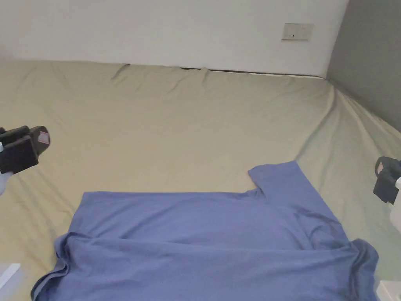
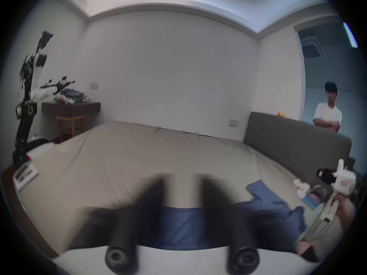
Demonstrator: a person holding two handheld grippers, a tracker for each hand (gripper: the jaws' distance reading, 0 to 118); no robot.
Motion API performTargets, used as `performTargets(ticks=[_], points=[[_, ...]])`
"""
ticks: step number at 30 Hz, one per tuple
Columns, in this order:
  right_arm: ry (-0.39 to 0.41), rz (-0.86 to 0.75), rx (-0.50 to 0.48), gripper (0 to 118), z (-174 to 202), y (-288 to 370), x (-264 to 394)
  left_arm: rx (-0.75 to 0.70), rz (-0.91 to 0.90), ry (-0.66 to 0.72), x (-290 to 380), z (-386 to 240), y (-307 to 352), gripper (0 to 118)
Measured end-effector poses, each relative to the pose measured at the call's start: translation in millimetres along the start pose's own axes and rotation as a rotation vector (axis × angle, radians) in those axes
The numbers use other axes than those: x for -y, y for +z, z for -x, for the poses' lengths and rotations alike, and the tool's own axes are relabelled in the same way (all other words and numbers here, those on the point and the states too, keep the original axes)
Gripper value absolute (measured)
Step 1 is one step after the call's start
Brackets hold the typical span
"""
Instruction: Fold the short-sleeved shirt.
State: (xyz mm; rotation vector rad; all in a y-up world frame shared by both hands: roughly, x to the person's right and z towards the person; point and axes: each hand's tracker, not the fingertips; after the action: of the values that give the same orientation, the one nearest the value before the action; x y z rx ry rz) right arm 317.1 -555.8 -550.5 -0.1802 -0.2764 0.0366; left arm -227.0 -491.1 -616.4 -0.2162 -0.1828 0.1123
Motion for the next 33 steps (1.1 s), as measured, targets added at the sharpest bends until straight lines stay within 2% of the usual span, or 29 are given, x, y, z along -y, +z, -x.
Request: performTargets(ticks=[1,2,3,4,6,9,13,14,15,16,17,18,20,21,22,23,24,25,26,27,28,30,31,32,33], points=[[-0.018,0.019,-0.042,3,-2,-9,0,-0.097,-0.031,-0.077,8,-13,-12,0],[-0.04,0.048,-0.093,3,-2,-18,1,-0.132,-0.023,-0.11,13,-14,-19,0],[-0.035,0.052,-0.075,3,0,-26,3,-0.048,0.029,-0.113,18,-12,-34,0],[-0.032,0.058,-0.062,3,4,-38,5,-0.032,0.074,-0.108,24,-10,-51,0],[-0.035,0.096,-0.068,3,6,-57,10,-0.069,0.121,-0.118,34,-3,-81,0],[-0.04,0.128,-0.076,3,10,-86,18,-0.062,0.256,-0.065,51,13,-138,0],[0.005,0.169,-0.109,3,19,-113,25,-0.147,0.5,0.024,80,38,-227,2],[0.018,0.179,-0.12,3,20,-119,27,-0.171,0.526,0.056,87,46,-243,22],[0.029,0.189,-0.135,3,20,-124,29,-0.169,0.58,0.069,93,52,-258,71],[0.041,0.195,-0.142,3,26,-128,29,-0.184,0.642,0.074,102,57,-274,101],[0.047,0.199,-0.141,3,26,-131,30,-0.202,0.657,0.07,105,54,-280,105],[0.055,0.211,-0.151,3,25,-136,31,-0.189,0.65,0.059,108,54,-286,104],[0.063,0.228,-0.158,3,27,-144,33,-0.172,0.745,0.043,122,51,-296,102],[0.064,0.237,-0.159,3,26,-148,34,-0.124,0.812,0.042,128,46,-296,84],[0.062,0.254,-0.162,3,24,-154,34,-0.018,0.862,0.017,137,41,-294,72],[0.056,0.269,-0.161,3,21,-160,34,-0.085,0.836,-0.133,140,27,-287,51],[0.051,0.282,-0.156,3,22,-163,34,-0.099,0.733,-0.281,133,19,-276,5],[0.053,0.292,-0.155,3,20,-169,34,-0.028,0.761,-0.202,131,21,-272,3],[0.058,0.31,-0.155,3,19,-176,34,-0.024,0.783,-0.103,128,24,-268,3],[0.06,0.323,-0.154,3,17,-183,33,-0.05,0.756,-0.119,124,22,-261,3],[0.048,0.343,-0.162,3,14,-191,32,0.001,0.721,-0.15,119,18,-253,3],[0.001,0.431,-0.184,6,7,-212,28,0.007,0.682,-0.172,111,12,-243,3],[-0.015,0.5,-0.195,27,4,-226,26,0.019,0.665,-0.163,105,12,-238,3],[-0.027,0.553,-0.202,69,1,-236,26,0.032,0.642,-0.146,101,12,-233,3],[-0.028,0.591,-0.205,100,-1,-248,28,0.037,0.634,-0.124,98,14,-234,3]])
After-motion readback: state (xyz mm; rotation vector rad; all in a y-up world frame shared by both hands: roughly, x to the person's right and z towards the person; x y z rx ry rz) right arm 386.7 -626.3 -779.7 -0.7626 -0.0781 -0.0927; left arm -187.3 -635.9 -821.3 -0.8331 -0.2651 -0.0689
